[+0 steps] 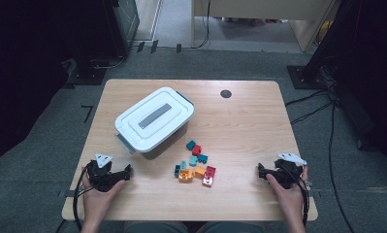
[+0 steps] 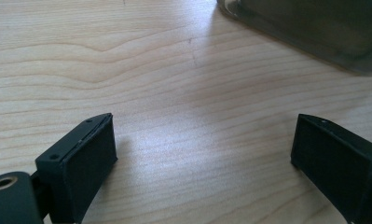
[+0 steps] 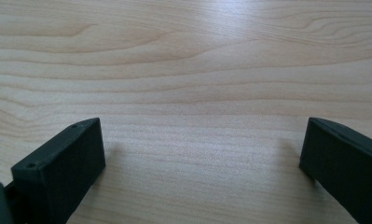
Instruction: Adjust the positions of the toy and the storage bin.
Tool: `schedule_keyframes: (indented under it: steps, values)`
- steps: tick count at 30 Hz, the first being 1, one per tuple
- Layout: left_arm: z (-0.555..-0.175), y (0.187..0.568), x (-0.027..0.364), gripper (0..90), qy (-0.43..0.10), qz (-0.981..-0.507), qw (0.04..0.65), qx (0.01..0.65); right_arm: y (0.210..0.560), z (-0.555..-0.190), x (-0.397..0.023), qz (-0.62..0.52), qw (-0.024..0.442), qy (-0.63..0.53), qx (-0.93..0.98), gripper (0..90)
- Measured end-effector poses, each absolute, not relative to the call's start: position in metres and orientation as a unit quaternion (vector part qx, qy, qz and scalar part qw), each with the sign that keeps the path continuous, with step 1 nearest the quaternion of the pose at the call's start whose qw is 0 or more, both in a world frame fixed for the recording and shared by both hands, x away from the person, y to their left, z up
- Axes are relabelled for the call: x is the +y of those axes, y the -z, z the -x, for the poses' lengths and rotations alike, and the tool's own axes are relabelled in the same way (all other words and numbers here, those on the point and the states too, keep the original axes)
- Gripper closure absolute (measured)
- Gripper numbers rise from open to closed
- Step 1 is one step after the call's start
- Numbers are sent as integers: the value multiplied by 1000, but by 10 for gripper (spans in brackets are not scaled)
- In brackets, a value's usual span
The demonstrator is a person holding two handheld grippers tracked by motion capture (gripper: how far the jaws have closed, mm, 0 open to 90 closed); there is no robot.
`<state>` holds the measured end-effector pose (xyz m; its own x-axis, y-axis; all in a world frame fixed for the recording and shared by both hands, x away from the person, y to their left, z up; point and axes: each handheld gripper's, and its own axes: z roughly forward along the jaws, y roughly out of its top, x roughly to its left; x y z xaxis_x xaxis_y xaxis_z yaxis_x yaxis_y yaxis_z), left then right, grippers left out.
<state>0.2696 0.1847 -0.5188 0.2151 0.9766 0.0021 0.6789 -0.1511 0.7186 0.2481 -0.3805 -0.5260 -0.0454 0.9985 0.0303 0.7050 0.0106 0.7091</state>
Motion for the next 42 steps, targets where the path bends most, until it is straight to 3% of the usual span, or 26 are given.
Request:
schedule_keyframes:
  steps: [4, 8, 17, 23, 30, 33, 42]
  values:
    - [-271, 518, 183, 46, -246, -714, 298, 584, 524, -250, -380, -647, 250, -287, 661, 4]
    - [-269, 516, 181, 74, -253, -707, 287, 595, 521, -251, -379, -656, 240, -305, 647, 85]
    - [-267, 481, 180, 76, -248, -673, 357, 599, 493, -269, -349, -617, 248, -335, 668, 137]
    - [-261, 468, 169, 128, -244, -667, 382, 591, 471, -286, -326, -595, 263, -350, 674, 145]
    - [-248, 454, 162, 145, -240, -655, 420, 581, 453, -299, -297, -578, 272, -373, 673, 223]
    - [-245, 447, 161, 190, -225, -641, 436, 591, 450, -303, -284, -570, 269, -390, 671, 306]
    - [-246, 439, 151, 420, -247, -621, 456, 588, 444, -312, -245, -514, 278, -436, 684, 492]
